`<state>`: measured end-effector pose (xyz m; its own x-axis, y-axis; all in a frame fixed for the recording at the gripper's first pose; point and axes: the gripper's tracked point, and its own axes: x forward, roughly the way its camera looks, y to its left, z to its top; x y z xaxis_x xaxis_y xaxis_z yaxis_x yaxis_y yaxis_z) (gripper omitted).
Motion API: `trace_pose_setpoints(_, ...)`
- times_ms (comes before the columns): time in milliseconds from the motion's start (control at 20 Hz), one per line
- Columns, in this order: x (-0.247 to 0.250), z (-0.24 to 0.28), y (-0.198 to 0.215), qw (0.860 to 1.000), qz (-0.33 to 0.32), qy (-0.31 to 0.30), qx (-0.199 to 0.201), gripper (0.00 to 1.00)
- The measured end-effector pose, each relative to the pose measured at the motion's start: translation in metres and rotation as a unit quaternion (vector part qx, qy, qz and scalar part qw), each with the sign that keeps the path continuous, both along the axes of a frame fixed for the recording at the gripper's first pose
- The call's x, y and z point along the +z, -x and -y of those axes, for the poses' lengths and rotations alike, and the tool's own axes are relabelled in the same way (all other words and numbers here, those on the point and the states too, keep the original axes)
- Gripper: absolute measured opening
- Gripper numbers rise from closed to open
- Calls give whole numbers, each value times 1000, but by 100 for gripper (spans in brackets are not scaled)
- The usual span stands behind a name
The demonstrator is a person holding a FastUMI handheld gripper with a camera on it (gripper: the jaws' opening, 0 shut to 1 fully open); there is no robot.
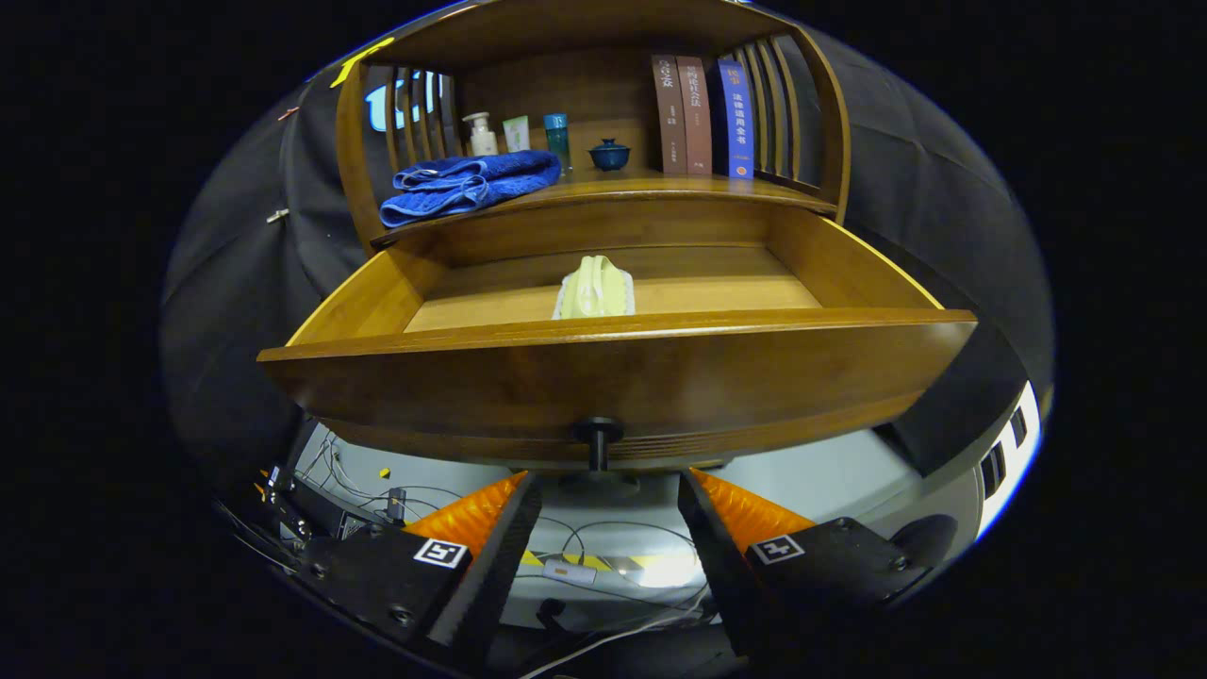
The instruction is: Pull open the drawer, take out the items inside it, and place them on the countertop above the cabinet.
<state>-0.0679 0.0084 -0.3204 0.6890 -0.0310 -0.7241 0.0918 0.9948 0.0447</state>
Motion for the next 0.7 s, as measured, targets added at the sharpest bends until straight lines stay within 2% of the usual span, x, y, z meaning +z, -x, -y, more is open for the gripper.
trace_pose_setpoints(100,33,-6,-5,1000,22,-17,-15,89)
trace_pose_setpoints(350,114,-23,-53,996,91,-19,5,91)
trace_pose_setpoints(500,126,-25,-102,996,88,-30,10,92)
trace_pose_setpoints(700,103,-23,-160,999,33,0,23,98)
